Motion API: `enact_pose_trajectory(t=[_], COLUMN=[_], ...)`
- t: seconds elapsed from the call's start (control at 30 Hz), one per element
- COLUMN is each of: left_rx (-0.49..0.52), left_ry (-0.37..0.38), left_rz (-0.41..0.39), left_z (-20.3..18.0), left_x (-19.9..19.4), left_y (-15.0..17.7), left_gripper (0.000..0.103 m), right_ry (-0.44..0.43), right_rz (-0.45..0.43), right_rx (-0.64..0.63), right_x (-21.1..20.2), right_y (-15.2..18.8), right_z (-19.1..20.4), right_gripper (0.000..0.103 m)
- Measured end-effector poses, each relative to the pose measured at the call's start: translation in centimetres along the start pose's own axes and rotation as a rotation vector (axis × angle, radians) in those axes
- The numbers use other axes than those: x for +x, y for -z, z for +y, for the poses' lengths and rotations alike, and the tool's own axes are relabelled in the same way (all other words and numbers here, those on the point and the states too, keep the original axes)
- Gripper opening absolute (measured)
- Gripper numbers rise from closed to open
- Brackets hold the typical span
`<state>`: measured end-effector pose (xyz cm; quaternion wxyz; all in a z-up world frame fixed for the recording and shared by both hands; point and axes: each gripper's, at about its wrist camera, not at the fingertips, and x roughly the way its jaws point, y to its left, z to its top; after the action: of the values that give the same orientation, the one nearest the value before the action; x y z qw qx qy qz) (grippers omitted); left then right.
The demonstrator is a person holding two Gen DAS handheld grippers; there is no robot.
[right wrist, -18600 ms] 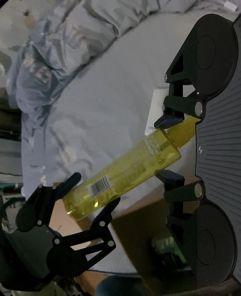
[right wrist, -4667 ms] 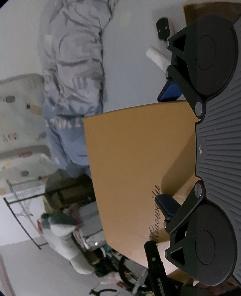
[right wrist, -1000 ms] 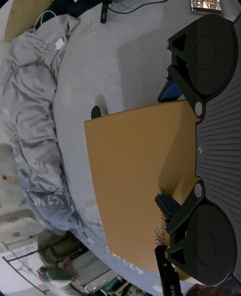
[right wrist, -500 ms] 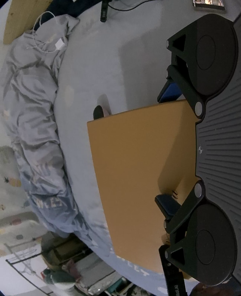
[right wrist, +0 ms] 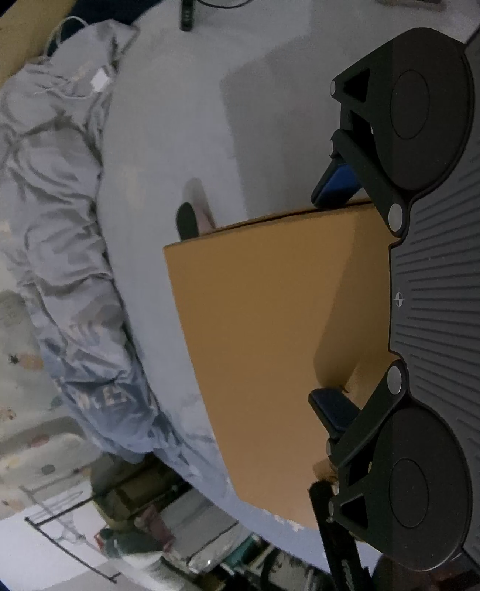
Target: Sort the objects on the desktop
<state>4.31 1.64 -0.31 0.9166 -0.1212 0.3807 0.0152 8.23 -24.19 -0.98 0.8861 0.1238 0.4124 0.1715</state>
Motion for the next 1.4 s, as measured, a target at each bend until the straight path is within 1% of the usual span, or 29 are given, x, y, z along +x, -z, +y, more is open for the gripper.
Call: enact_pose_trajectory(t=[0.1, 0.23, 0.43, 0.63, 0.73, 0.8, 0.93, 1.13, 1.17, 1.27, 1.33, 1.4], left_rx=[0.002, 0.009, 0.025, 0.057, 0.075, 0.066, 0.036, 0.016, 0.013, 0.018, 0.015, 0.008], left_ry=[0.008, 0.01, -0.009, -0.022, -0.05, -0.064, -0.049, 0.039, 0.057, 0.06, 0.083, 0.099], left_rz=[0.003, 0.008, 0.021, 0.047, 0.059, 0.077, 0.111, 0.137, 0.138, 0.125, 0.107, 0.105], left_z=[0.1, 0.1, 0.2, 0.2, 0.4, 0.8, 1.5, 1.3, 1.1, 0.6, 0.5, 0.3], left_x=[0.0, -0.1, -0.9, -1.7, -1.8, -1.9, -2.3, -1.8, -1.8, -1.7, -1.9, -2.0], left_y=[-0.2, -0.4, -0.5, 0.4, 1.1, 1.5, 2.0, 2.4, 2.4, 2.4, 2.2, 2.0], left_gripper=[0.103, 0.103, 0.103, 0.103, 0.103, 0.103, 0.103, 0.103, 0.103, 0.103, 0.103, 0.103], right_ry=[-0.021, -0.025, -0.038, -0.044, -0.043, -0.045, -0.054, -0.055, -0.054, -0.03, -0.015, 0.014], right_rz=[0.019, 0.033, 0.05, 0.047, 0.035, 0.032, 0.032, 0.029, 0.028, 0.012, 0.002, 0.019], right_rx=[0.006, -0.028, -0.057, -0.08, -0.088, -0.086, -0.079, -0.081, -0.082, -0.105, -0.113, -0.125], right_x=[-0.6, -1.5, -2.3, -2.5, -2.5, -2.5, -2.4, -2.4, -2.4, -2.6, -2.7, -2.3], right_y=[0.5, 1.0, 1.5, 1.4, 1.4, 1.4, 1.4, 1.3, 1.3, 1.4, 1.4, 1.4], right_z=[-0.3, -0.1, 0.1, 0.5, 0.4, 0.3, 0.1, 0.0, 0.0, 0.4, 0.5, 0.7], right_gripper=[0.103, 0.103, 0.103, 0.103, 0.103, 0.103, 0.103, 0.103, 0.103, 0.103, 0.103, 0.103])
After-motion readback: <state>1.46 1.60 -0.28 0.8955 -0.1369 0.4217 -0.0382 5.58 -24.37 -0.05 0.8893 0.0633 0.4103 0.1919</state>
